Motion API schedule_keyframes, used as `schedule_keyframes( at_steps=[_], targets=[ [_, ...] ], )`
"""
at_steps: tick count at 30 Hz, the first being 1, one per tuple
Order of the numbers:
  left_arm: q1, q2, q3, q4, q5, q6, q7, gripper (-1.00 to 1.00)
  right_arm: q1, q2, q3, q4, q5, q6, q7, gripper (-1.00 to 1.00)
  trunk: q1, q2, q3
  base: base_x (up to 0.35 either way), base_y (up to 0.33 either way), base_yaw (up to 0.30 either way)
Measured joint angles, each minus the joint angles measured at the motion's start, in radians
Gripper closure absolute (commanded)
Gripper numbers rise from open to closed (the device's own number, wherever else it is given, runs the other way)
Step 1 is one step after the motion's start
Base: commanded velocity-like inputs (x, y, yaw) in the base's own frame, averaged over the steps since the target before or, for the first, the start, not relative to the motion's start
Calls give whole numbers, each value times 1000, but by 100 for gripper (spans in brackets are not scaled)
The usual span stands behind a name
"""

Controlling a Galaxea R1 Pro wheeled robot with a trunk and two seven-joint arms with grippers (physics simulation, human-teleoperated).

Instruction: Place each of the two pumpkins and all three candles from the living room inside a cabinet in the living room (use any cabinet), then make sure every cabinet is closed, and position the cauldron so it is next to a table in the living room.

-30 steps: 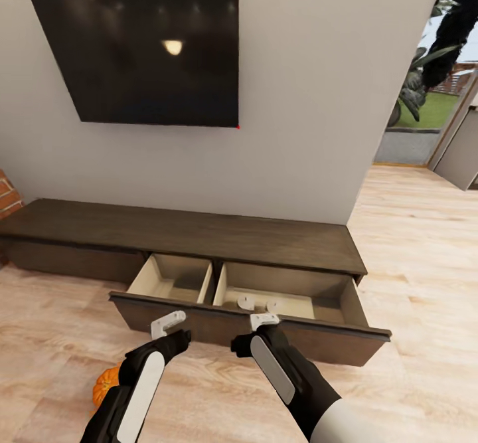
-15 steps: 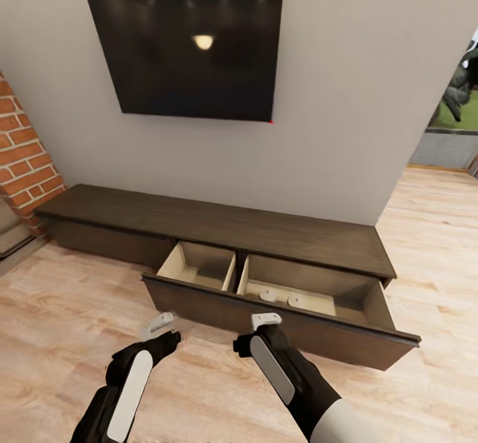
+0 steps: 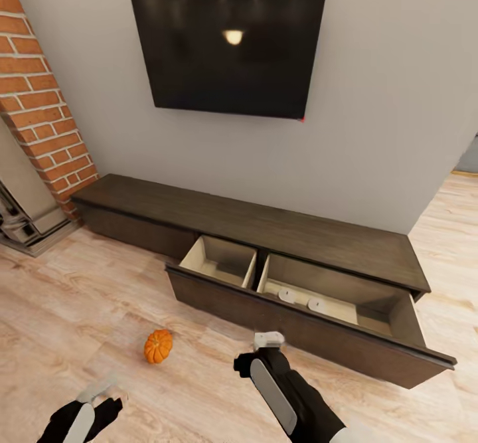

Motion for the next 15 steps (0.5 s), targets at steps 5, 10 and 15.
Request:
schedule_keyframes(
  at_steps=[5, 10, 15],
  targets=[
    [6, 27, 2, 132, -1, -122, -12, -100, 98, 0, 2, 12, 3, -88, 1, -100, 0, 0, -3, 0, 0, 266],
    [11, 41, 3, 171, 7, -214, -13, -100, 114, 0, 7, 86, 4, -129, 2, -100, 0, 0, -7, 0, 0, 267],
    [15, 42, -1, 238, 3, -252, -15, -100, 116, 0, 99, 144, 3, -193, 4, -100, -15, 28, 2, 0, 0, 267]
  ],
)
